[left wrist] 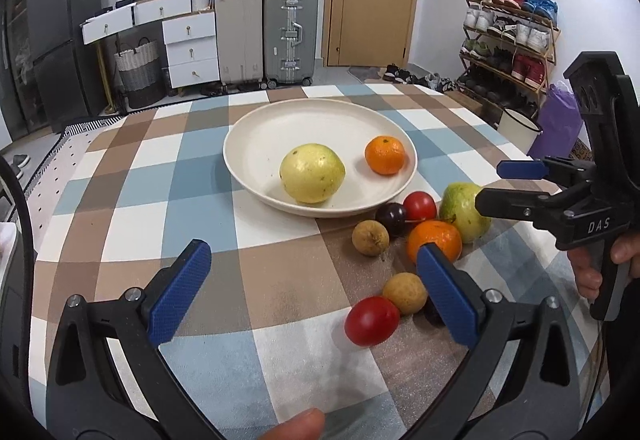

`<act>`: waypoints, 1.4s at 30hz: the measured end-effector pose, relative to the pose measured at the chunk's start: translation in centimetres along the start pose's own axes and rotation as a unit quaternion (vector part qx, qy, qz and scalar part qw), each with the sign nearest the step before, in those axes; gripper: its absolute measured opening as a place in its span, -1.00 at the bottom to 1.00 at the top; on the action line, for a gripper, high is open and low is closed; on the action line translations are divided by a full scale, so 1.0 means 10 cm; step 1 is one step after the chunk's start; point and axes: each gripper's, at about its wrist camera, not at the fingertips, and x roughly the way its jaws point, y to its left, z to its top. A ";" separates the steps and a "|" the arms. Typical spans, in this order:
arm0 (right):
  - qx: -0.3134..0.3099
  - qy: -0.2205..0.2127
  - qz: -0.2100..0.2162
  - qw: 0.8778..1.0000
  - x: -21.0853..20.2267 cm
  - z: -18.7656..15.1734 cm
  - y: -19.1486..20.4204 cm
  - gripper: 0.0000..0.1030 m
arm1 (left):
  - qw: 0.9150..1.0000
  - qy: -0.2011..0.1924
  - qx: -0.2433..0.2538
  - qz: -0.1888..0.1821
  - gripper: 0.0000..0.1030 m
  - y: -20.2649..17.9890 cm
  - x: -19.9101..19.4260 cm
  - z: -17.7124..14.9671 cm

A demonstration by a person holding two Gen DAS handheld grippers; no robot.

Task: Organize fruits
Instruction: 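Open both tools to release the fruits on the plate and withdraw, then grasp the red tomato with the left tool while the right tool grasps a green pomelo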

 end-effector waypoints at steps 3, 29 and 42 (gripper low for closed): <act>0.002 0.009 0.001 1.000 0.03 -0.02 -0.01 0.99 | 1.000 0.015 0.001 -0.010 0.99 0.01 0.04 -0.02; -0.004 0.048 0.026 0.998 0.12 -0.08 -0.02 0.99 | 0.995 0.079 0.029 -0.050 0.99 0.09 0.19 -0.11; -0.006 0.057 0.046 0.997 0.14 -0.10 -0.02 0.97 | 0.989 0.106 0.059 -0.078 0.54 -0.03 0.28 -0.20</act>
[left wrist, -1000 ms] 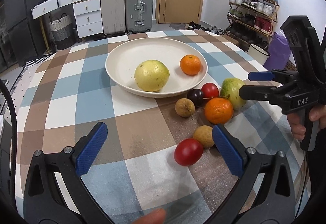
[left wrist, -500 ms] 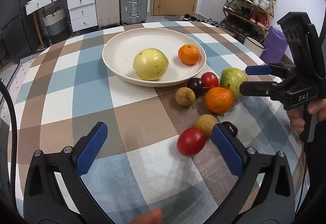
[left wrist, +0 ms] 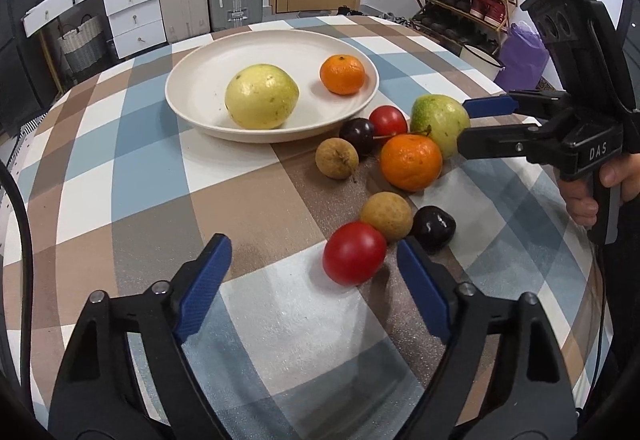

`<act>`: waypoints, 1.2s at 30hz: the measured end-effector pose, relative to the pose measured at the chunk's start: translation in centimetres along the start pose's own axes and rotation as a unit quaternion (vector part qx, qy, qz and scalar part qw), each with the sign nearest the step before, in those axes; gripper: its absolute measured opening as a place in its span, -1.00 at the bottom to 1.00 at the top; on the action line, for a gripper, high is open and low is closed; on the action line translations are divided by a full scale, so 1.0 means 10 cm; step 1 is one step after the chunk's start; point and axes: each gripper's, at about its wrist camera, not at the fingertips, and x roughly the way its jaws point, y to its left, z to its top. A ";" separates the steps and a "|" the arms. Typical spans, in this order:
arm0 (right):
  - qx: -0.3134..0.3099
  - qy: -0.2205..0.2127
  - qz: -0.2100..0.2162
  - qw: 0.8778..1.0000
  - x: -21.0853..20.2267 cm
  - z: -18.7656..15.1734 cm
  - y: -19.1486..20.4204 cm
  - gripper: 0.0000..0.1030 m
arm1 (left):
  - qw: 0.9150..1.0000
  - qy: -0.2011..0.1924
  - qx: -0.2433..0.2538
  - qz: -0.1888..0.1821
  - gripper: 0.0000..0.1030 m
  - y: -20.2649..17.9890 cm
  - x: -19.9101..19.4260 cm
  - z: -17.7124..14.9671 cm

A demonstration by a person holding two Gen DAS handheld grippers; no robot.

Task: Organize fruits
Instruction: 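Grasp the red tomato with the left tool while the right tool grasps a green pomelo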

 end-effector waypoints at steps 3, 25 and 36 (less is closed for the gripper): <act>0.001 0.002 0.005 1.000 0.01 0.00 0.00 0.93 | 1.000 0.004 0.001 -0.003 0.43 0.00 0.02 -0.01; 0.000 -0.005 0.036 0.999 0.04 0.00 0.03 0.09 | 0.998 -0.010 0.008 -0.054 -0.48 -0.06 -0.06 -0.02; -0.010 -0.013 0.027 0.999 0.04 -0.01 0.06 -0.04 | 0.998 -0.019 0.006 -0.054 -0.48 -0.04 -0.12 0.00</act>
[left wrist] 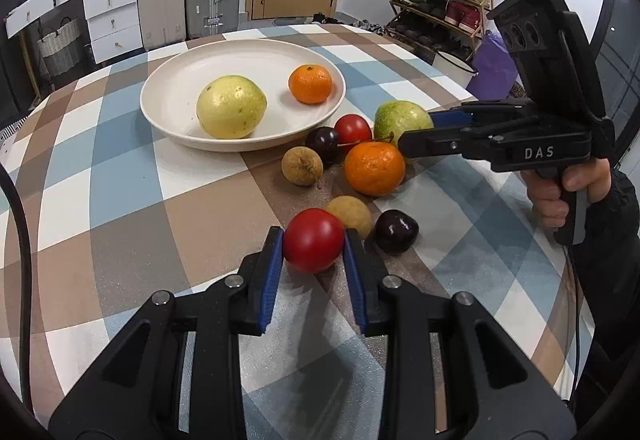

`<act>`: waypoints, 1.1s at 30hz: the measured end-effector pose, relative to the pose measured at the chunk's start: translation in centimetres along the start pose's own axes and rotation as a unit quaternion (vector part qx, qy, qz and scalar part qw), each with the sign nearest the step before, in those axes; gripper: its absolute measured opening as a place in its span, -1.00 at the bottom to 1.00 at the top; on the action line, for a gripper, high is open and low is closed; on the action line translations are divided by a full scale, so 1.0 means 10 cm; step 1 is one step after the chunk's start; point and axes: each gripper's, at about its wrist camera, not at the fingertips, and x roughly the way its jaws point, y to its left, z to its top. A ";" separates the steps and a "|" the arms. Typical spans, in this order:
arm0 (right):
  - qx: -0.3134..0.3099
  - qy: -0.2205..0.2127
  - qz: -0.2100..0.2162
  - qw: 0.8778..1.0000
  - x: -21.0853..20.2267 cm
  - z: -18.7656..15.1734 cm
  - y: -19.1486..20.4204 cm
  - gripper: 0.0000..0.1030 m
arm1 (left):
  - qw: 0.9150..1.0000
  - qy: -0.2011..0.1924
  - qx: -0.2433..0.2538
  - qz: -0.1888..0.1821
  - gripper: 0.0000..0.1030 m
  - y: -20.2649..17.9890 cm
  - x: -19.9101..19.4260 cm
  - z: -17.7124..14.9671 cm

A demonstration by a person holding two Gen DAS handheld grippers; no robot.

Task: Organize fruits
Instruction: 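Grasp the red tomato with the left tool while the right tool grasps a green pomelo, then carry the tomato and green pomelo onto the plate with both tools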

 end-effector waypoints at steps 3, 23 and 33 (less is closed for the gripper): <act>-0.002 -0.002 -0.002 1.000 0.00 0.01 0.00 -0.04 | 1.000 -0.005 0.000 0.001 -0.48 0.00 -0.01 0.01; -0.002 -0.056 -0.018 0.998 -0.20 0.04 0.03 -0.04 | 0.996 -0.056 -0.047 0.046 -0.48 0.08 -0.16 0.09; -0.012 -0.083 -0.024 0.996 -0.24 0.06 0.14 -0.04 | 0.990 -0.086 -0.062 0.091 -0.48 0.09 -0.21 0.13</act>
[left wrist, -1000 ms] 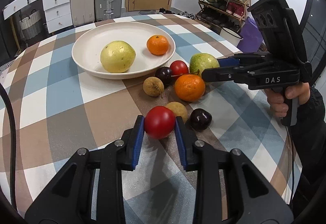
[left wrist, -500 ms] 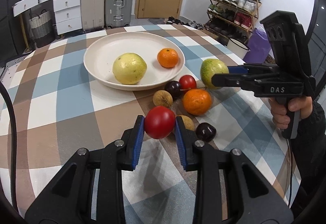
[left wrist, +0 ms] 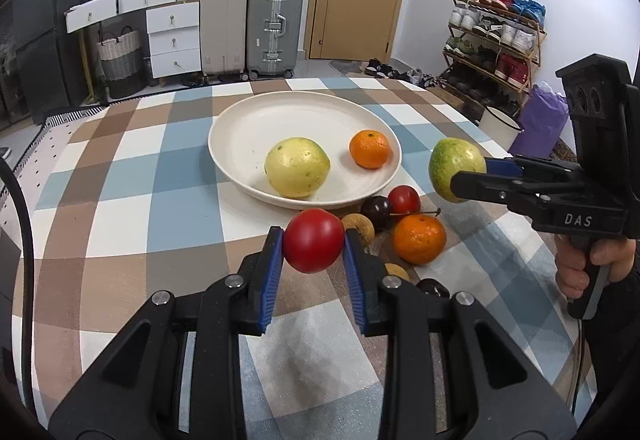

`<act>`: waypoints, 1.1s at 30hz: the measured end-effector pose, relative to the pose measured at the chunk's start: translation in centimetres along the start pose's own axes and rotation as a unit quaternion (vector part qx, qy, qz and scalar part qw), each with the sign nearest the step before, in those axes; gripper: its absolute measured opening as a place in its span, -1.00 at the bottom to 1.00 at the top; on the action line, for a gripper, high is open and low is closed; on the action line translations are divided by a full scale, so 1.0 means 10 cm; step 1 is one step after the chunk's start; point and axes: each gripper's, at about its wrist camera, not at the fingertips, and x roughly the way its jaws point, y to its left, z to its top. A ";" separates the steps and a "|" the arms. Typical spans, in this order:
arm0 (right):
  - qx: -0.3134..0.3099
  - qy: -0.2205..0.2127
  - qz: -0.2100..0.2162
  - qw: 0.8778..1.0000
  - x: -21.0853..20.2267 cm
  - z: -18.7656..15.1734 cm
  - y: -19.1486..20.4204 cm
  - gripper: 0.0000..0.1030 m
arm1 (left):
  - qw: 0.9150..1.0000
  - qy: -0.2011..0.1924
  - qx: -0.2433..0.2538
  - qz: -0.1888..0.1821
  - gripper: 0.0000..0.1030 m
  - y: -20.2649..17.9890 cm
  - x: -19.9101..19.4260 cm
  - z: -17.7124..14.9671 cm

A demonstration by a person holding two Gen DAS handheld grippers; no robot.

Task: Organize fruits
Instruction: 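Carry the tomato and green pomelo onto the plate with both tools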

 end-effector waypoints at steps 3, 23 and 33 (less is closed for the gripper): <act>-0.001 -0.008 0.004 1.000 -0.01 0.01 0.04 -0.04 | 1.000 -0.014 -0.003 0.013 -0.48 0.00 -0.03 0.02; 0.019 -0.025 0.007 0.999 0.02 0.14 0.08 -0.04 | 0.999 -0.042 -0.008 0.034 -0.48 -0.05 0.06 0.22; 0.014 -0.008 0.004 1.000 0.20 0.21 0.18 -0.04 | 0.998 -0.039 -0.019 0.043 -0.48 0.06 0.23 0.31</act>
